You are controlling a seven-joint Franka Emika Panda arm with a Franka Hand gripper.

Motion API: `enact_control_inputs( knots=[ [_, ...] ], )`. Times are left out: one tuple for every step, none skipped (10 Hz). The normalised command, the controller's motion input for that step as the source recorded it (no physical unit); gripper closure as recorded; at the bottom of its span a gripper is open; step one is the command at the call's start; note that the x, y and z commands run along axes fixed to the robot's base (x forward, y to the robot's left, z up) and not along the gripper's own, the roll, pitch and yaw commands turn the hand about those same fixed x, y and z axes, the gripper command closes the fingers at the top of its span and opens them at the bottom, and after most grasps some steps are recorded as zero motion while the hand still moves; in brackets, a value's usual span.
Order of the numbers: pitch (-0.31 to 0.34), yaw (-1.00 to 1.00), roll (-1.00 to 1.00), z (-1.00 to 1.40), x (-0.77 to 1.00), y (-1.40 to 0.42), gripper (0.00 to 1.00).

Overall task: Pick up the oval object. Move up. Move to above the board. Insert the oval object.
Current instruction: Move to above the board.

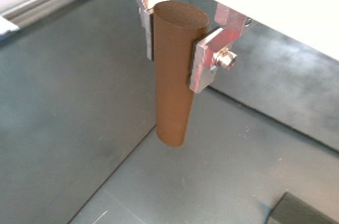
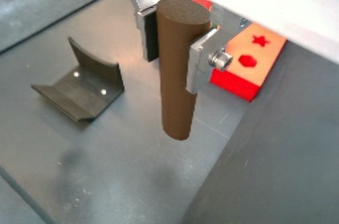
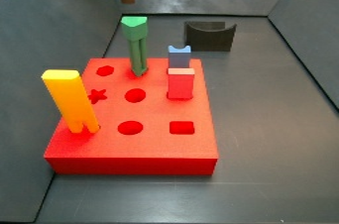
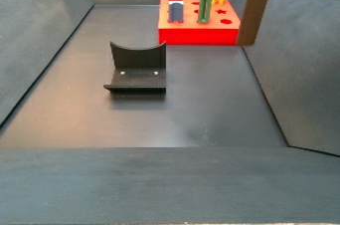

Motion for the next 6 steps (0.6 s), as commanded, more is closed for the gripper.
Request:
enact_control_inputs(
  knots=[
    [0.074,-0.06,-0.1,1.0,0.13,0.05,1.0],
    [0.078,-0.05,-0.09,1.0,0.12,0.05,1.0],
    [0.079,-0.05,-0.09,1.0,0.11,0.05,1.0],
    [0.079,-0.05,-0.08,0.87,0.08,0.03,1.0],
    [0.079,-0.05,-0.08,0.76,0.06,0.03,1.0],
    [0.075,-0.05,-0.08,0.54,0.03,0.01,1.0]
  ],
)
